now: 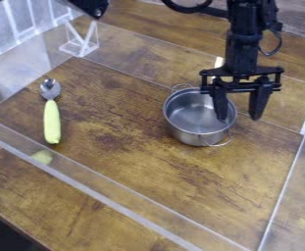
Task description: Remove the mushroom from the silver pot and put it on the table
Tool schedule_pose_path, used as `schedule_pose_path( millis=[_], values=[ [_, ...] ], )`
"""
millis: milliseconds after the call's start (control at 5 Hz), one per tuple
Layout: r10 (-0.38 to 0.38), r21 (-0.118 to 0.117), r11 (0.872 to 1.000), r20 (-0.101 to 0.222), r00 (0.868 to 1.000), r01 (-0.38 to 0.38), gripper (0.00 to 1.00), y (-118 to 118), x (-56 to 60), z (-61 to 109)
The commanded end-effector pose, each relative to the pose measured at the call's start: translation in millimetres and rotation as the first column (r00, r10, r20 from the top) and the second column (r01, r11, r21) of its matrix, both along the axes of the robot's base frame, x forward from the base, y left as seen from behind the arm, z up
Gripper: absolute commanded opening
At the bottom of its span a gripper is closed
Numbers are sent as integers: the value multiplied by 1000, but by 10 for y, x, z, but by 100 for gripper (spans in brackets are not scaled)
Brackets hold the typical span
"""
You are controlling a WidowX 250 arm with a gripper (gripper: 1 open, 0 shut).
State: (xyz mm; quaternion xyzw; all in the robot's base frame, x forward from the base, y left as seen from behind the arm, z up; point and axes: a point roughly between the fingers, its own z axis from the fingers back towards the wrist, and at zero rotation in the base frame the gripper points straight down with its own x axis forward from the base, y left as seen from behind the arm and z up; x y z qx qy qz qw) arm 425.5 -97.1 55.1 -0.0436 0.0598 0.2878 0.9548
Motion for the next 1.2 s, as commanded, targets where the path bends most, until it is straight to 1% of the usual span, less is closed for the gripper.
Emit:
schedule_pose_path(
  millis=[0, 200, 400, 600, 800, 1000],
  values=[
    [50, 2, 999, 48, 998, -50, 0, 162, 55, 168],
    [-11, -6, 1000, 59, 998, 11, 0, 145, 29, 283],
    [-69, -30, 997, 82, 994, 72, 0, 128, 9, 457],
    [-102, -52, 993, 108, 989, 108, 0, 106, 57, 743],
    [-124, -61, 989, 158, 980, 135, 0, 149, 108, 1141],
    [-131, -71, 987, 187, 974, 146, 0, 251, 96, 1341]
  ],
)
